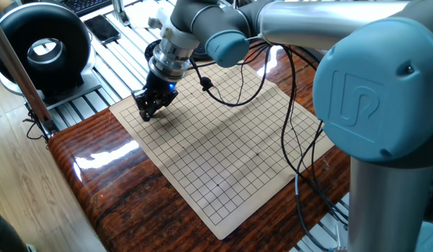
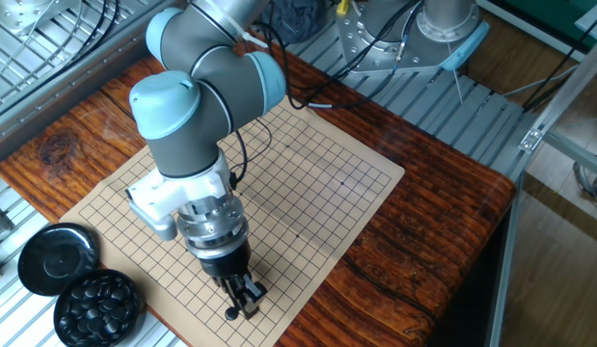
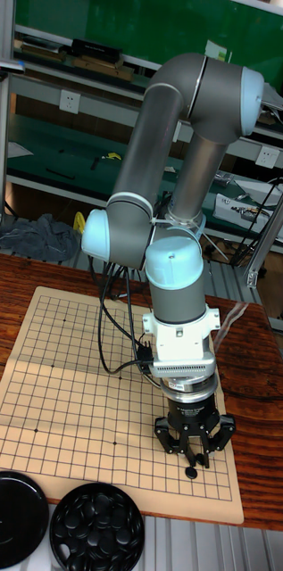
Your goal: Play the first move as black on the 3-4 point in the upper right corner of the Go board
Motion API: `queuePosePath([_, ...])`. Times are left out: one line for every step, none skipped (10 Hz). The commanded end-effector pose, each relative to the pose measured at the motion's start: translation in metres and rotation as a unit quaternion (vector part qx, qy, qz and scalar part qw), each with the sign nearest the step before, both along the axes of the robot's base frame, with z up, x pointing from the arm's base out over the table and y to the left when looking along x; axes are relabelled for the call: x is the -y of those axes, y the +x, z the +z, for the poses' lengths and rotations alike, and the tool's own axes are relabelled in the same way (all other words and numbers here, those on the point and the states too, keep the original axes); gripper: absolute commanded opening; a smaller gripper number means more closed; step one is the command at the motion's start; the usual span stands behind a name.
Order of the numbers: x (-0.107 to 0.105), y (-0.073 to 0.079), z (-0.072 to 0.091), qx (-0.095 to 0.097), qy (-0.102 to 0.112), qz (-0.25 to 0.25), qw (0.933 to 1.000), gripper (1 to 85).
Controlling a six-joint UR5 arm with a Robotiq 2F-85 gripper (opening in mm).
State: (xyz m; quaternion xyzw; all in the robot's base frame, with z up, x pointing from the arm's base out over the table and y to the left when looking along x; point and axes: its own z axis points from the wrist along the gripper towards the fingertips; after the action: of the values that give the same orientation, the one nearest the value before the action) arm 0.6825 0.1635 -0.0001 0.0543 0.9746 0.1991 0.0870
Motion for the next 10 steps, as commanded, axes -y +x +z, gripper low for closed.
queuePosePath([-0.0012, 0.0007, 0.003, 0.0, 0.007, 0.0, 1.0, 27.7])
queuePosePath([-0.0012, 0.0007, 0.0033, 0.0, 0.006, 0.001, 1.0, 27.7])
queuePosePath([-0.0009, 0.0003, 0.0031, 0.001, 0.005, 0.004, 1.0, 27.7])
queuePosePath([0.0, -0.0001, 0.003, 0.0, 0.003, 0.005, 1.0, 28.0])
queuePosePath([-0.0012, -0.0001, 0.0042, 0.0, 0.005, 0.003, 1.0, 28.0])
queuePosePath([-0.0012, 0.0004, 0.0051, 0.0, 0.004, 0.003, 1.0, 28.0])
queuePosePath([-0.0036, 0.0024, 0.0082, 0.003, 0.01, -0.001, 0.9999, 28.7])
queuePosePath([-0.006, 0.0036, 0.0108, 0.003, 0.015, -0.006, 0.9999, 30.0])
queuePosePath([-0.0066, 0.0071, 0.0121, 0.01, 0.017, -0.008, 0.9998, 34.3])
queuePosePath([-0.0056, 0.0087, 0.0123, 0.014, 0.015, -0.005, 0.9998, 37.0])
